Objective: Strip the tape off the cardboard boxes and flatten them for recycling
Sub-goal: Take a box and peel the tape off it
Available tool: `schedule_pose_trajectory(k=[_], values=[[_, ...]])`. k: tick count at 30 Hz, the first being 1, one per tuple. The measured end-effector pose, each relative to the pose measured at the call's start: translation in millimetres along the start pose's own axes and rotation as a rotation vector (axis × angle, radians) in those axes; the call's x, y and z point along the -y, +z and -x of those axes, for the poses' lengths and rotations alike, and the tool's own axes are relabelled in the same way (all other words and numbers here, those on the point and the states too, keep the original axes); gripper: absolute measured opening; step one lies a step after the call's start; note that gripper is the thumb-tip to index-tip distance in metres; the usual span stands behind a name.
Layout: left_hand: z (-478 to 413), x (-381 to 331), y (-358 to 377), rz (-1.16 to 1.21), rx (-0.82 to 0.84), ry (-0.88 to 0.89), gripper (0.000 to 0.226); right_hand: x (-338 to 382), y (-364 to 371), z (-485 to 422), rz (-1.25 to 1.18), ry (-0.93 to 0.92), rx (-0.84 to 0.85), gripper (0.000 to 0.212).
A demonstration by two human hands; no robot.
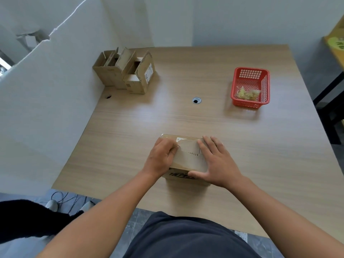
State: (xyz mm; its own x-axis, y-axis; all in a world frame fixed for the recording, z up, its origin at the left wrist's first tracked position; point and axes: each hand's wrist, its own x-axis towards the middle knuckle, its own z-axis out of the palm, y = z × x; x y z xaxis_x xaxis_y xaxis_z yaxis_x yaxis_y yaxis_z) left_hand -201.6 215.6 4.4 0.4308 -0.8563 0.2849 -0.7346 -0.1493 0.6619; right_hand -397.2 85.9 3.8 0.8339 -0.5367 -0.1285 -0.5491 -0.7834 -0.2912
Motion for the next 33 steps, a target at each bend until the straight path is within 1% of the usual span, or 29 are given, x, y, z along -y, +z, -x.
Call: schedule_pose_trajectory(k=[2,5,6,8,11,13,15,17,18,20,21,23,25,27,28,29,33], values=[[2,4,-3,-0.019,0.022,0.026,0.011,-1,0,-1,-0.003,-0.004,0.002,0.125],[5,7,-3,-0.052,0.072,0.048,0.006,0,0,-1,0.001,-0.011,0.000,0.125],[4,5,-2,-0.077,0.077,0.016,0.008,0,0,-2,0.000,-0.008,0.000,0.125],[2,1,3,-0.157,0.074,-0.069,0.021,1,-2,-1,-0.002,-0.002,0.009,0.125],[0,-3,1,-0.252,0.053,-0.214,0.028,1,-5,-1,-0.001,0.016,0.021,0.125],[3,0,-5,-0.331,0.029,-0.248,0.042,2,-7,-3,-0.001,0.024,0.026,0.124],[11,4,-10,-0.406,0.071,-0.222,0.066,3,-9,-4,-0.011,0.026,0.023,0.123],[17,6,-10,-0.346,0.132,-0.228,0.081,5,-10,-5,-0.046,0.017,0.007,0.122],[20,5,-10,-0.258,0.102,-0.246,0.080,6,-10,-4,-0.063,0.015,-0.005,0.120],[24,3,-10,-0.117,-0.074,-0.239,0.062,8,-9,-4,-0.097,0.030,-0.021,0.115],[26,0,-9,-0.114,-0.149,-0.202,0.051,9,-9,-4,-0.117,0.042,-0.026,0.110],[30,-2,-6,-0.234,-0.225,-0.140,0.037,13,-6,-5,-0.144,0.065,-0.048,0.099],[31,-3,-2,-0.394,-0.233,-0.178,0.036,15,-3,-5,-0.151,0.078,-0.070,0.093],[27,-6,-1,-0.423,-0.177,-0.254,0.047,16,0,-4,-0.148,0.082,-0.080,0.094],[24,-6,-1,-0.401,-0.160,-0.264,0.050,16,1,-3,-0.145,0.082,-0.081,0.095],[20,-6,-1,-0.361,-0.157,-0.270,0.048,16,1,-2,-0.138,0.081,-0.080,0.097],[11,-7,0,-0.118,-0.202,-0.403,0.020,19,0,-1,-0.042,0.085,-0.054,0.115]])
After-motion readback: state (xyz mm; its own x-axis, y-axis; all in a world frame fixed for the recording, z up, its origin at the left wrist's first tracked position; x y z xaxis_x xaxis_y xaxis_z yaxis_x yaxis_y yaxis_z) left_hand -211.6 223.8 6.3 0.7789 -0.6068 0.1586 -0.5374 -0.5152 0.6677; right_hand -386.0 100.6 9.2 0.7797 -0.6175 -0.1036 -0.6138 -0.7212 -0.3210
